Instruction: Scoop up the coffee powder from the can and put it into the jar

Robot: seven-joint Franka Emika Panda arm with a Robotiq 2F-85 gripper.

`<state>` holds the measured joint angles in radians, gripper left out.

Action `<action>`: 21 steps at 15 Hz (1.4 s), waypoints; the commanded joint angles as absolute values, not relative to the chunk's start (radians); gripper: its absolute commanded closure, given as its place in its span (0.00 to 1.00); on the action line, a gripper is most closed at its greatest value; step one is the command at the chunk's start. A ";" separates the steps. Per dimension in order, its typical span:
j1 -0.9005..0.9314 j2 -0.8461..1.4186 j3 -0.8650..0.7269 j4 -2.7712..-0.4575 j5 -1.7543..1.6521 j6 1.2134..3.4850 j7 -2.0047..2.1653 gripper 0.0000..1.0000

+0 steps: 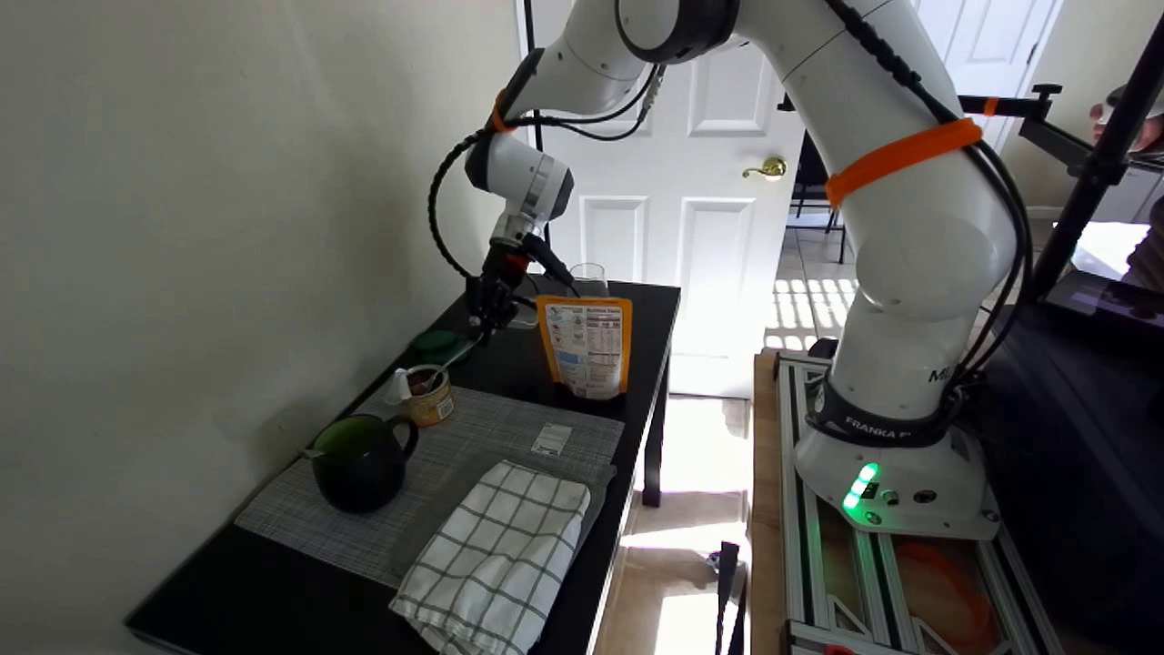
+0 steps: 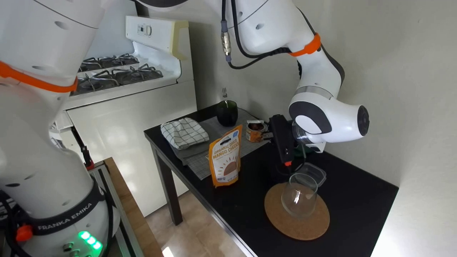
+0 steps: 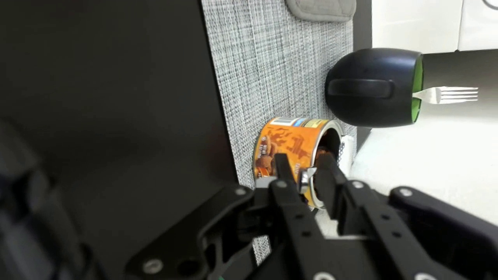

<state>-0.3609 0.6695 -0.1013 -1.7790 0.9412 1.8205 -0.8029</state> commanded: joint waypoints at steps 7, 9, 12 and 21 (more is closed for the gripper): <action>-0.374 0.722 -0.094 -1.709 0.931 1.730 -0.834 0.97; -0.361 0.678 -0.103 -1.747 0.916 1.733 -0.831 0.98; -0.356 0.666 -0.107 -1.751 0.899 1.730 -0.811 0.98; -0.366 0.646 -0.105 -1.760 0.865 1.733 -0.789 0.98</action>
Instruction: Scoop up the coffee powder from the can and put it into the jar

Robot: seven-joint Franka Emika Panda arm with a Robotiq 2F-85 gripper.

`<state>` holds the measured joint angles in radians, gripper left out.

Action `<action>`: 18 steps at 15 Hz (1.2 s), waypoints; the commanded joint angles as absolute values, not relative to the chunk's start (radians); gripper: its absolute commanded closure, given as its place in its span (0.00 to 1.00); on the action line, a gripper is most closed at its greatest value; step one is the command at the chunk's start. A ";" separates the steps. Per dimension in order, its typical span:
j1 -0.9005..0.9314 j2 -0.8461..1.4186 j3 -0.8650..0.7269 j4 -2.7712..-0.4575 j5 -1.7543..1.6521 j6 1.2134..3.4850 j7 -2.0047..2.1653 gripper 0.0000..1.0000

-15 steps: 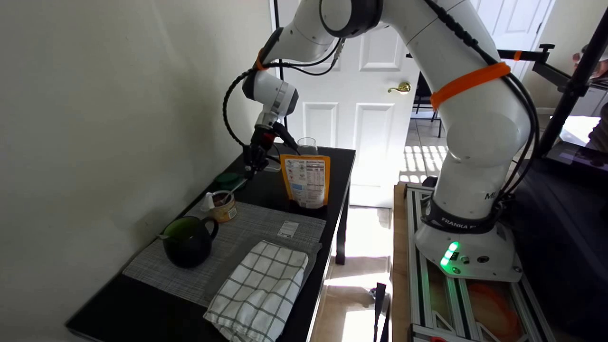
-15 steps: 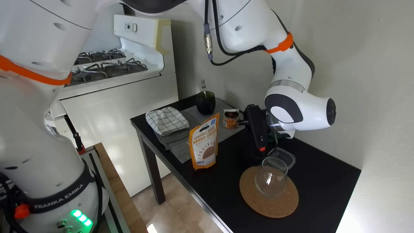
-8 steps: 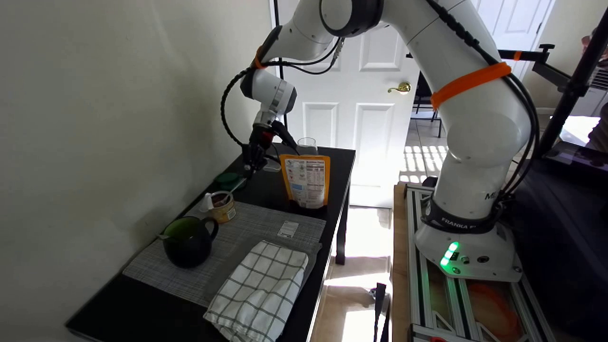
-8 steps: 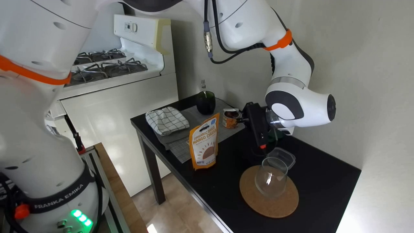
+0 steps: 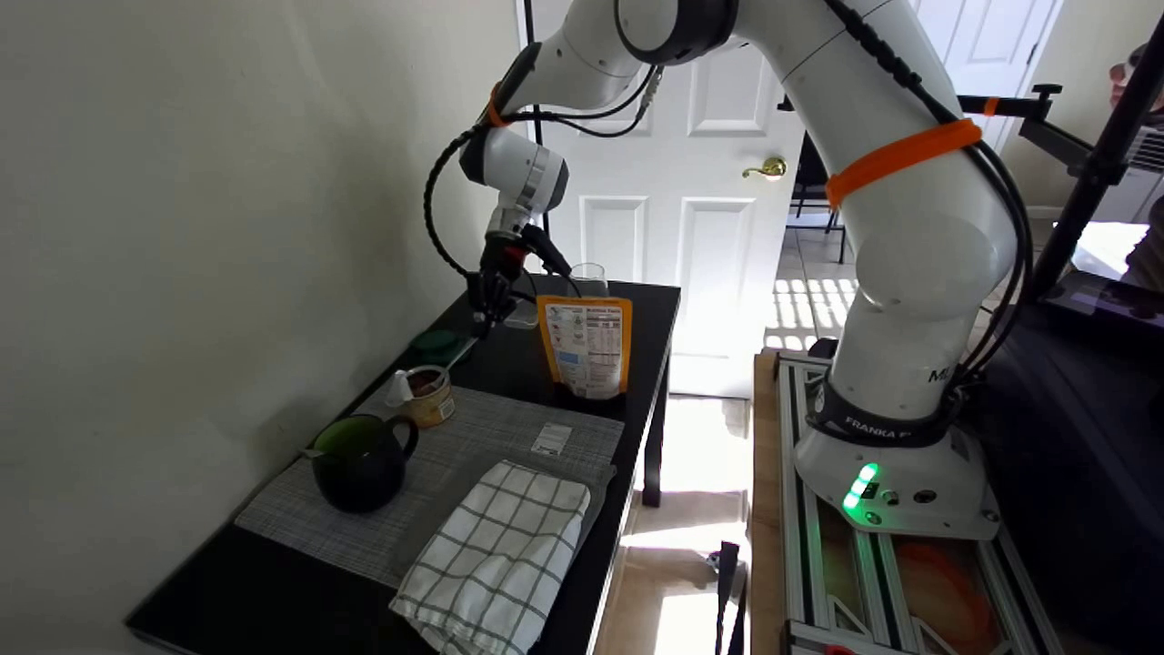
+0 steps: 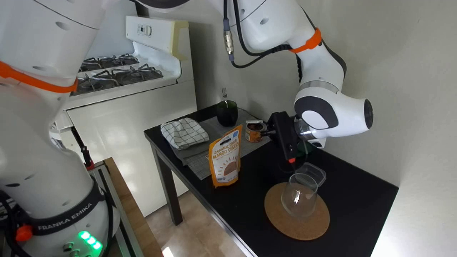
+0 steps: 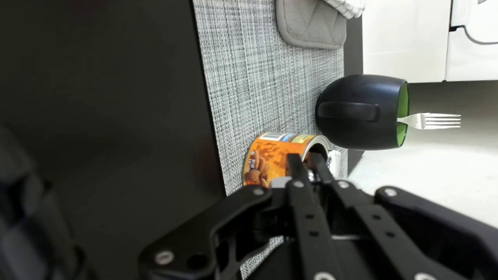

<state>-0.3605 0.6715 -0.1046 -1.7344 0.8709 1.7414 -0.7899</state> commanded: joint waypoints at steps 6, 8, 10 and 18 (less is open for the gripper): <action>-0.373 0.620 -0.104 -1.783 0.874 1.727 -0.799 0.98; -0.374 0.605 -0.105 -1.796 0.874 1.723 -0.802 0.98; -0.373 0.585 -0.111 -1.816 0.867 1.718 -0.795 0.98; -0.406 0.539 -0.135 -1.862 0.883 1.684 -0.823 0.98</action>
<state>-0.3802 0.5663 -0.1283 -1.8308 0.8722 1.7297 -0.7929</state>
